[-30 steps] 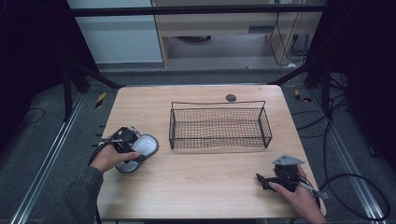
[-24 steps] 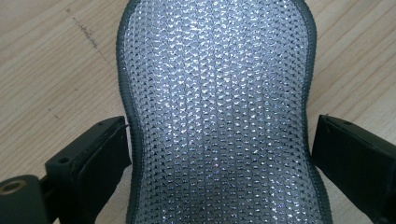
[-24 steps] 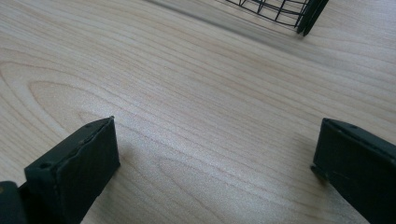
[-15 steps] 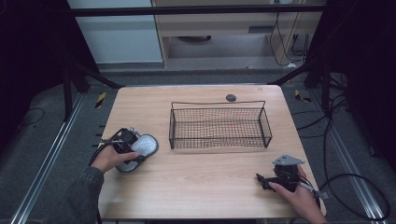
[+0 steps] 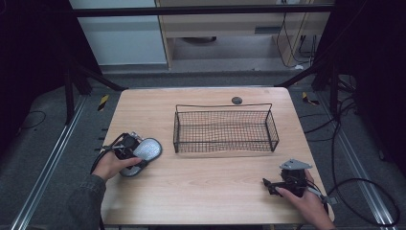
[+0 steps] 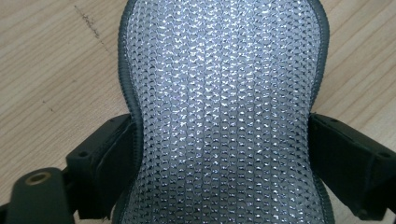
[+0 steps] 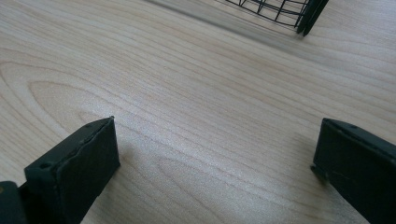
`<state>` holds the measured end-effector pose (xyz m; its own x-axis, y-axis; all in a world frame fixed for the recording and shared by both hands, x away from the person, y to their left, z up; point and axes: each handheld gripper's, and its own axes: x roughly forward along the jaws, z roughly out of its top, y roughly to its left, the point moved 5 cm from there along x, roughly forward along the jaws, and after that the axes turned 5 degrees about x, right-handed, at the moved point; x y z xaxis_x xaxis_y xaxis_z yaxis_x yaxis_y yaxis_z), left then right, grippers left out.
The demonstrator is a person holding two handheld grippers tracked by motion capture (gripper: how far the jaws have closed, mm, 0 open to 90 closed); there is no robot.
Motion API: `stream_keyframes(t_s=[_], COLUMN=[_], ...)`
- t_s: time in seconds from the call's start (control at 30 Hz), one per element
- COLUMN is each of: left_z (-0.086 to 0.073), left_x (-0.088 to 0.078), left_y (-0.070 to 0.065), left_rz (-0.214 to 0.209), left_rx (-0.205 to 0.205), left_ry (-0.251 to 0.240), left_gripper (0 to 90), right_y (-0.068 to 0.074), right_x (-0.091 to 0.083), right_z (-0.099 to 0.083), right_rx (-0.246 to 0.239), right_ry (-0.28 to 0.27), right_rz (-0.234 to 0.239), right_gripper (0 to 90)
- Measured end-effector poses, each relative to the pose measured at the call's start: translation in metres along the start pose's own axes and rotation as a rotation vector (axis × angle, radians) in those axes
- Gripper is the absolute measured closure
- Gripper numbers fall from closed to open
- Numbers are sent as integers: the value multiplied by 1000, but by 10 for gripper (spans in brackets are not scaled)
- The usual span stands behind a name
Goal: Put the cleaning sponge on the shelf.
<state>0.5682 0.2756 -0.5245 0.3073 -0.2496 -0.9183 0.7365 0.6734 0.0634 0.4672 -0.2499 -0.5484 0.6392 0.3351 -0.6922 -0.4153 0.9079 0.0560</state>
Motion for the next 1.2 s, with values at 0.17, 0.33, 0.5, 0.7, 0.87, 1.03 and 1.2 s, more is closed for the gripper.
stream_keyframes(t_s=[0.17,0.33,0.5,0.7,0.87,1.03,1.2], left_z=[0,2,5,10,11,13,18], left_x=[-2,-9,-19,-28,-34,-39,-49], left_y=[-1,-3,-6,-11,-14,-16,-18], left_rz=[7,18,51,61,71,87,128], left_rx=[18,41,76,106,125,147,188], left_ry=[-1,-23,-37,-66,-72,-84,-136], left_gripper=[135,142,147,152,153,153,154], right_y=[0,0,0,0,0,0,0], right_x=[0,0,0,0,0,0,0], right_z=[0,0,0,0,0,0,0], right_rx=[0,0,0,0,0,0,0], right_ry=[0,0,0,1,1,1,1], right_rz=[0,0,0,0,0,0,0], right_gripper=[3,3,3,3,3,3,3])
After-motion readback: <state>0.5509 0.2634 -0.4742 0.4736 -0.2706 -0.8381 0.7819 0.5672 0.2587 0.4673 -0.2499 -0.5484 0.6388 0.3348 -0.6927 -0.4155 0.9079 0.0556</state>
